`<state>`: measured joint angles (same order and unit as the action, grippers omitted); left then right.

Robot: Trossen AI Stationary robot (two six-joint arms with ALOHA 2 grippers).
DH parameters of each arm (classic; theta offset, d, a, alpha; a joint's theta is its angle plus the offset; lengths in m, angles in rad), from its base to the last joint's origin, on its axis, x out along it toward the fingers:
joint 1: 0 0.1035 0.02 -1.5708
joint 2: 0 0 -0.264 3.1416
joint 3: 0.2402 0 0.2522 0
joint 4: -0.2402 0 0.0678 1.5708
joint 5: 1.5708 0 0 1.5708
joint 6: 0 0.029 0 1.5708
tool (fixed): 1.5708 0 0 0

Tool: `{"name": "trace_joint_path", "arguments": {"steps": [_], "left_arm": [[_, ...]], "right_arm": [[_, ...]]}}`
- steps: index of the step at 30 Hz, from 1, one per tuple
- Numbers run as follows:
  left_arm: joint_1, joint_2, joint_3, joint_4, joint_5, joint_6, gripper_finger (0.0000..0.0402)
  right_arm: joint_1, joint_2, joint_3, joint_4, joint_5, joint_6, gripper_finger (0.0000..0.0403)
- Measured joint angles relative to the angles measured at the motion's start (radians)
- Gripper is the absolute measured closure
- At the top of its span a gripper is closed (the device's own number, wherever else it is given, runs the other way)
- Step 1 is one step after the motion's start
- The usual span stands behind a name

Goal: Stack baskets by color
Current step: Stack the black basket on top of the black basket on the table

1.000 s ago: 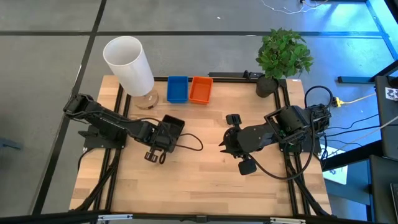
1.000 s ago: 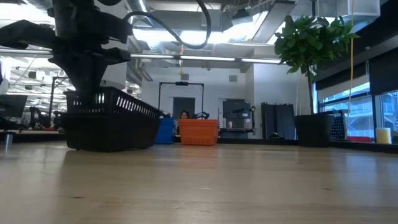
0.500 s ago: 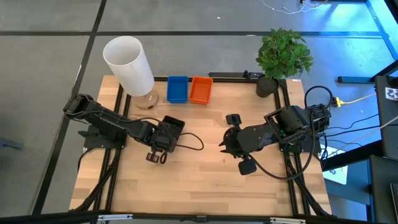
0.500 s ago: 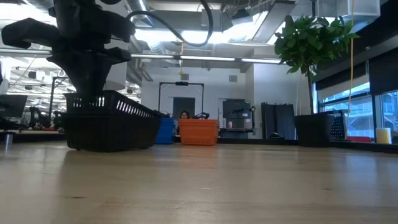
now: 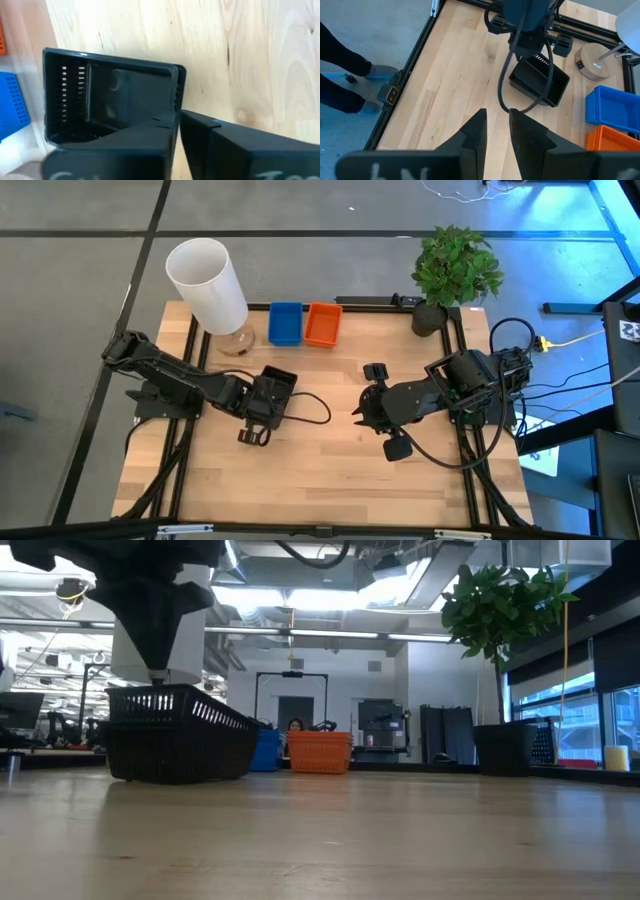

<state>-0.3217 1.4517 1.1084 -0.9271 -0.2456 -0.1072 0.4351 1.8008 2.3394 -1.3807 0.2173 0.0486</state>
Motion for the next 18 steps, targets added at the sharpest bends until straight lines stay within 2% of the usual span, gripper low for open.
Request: {"name": "trace_joint_path", "arguments": {"steps": [2, 8, 14, 18], "left_arm": [[-0.008, 0.0, 0.0, -0.01, -0.006, -0.017, 0.0395], [-0.014, 0.006, 0.0, -0.025, -0.076, -0.022, 0.0401], [-0.006, 0.037, -0.002, -0.012, -0.054, -0.041, 0.0401], [-0.006, 0.047, -0.056, 0.056, -0.056, -0.044, 0.0401]], "right_arm": [[0.0, 0.0, 0.0, 0.0, 0.0, 0.0, 0.0321], [0.0, 0.0, 0.0, 0.0, 0.0, 0.0, 0.0321], [0.0, 0.0, 0.0, 0.0, 0.0, 0.0, 0.0321], [0.0, 0.0, 0.0, 0.0, 0.0, 0.0, 0.0321]]}}
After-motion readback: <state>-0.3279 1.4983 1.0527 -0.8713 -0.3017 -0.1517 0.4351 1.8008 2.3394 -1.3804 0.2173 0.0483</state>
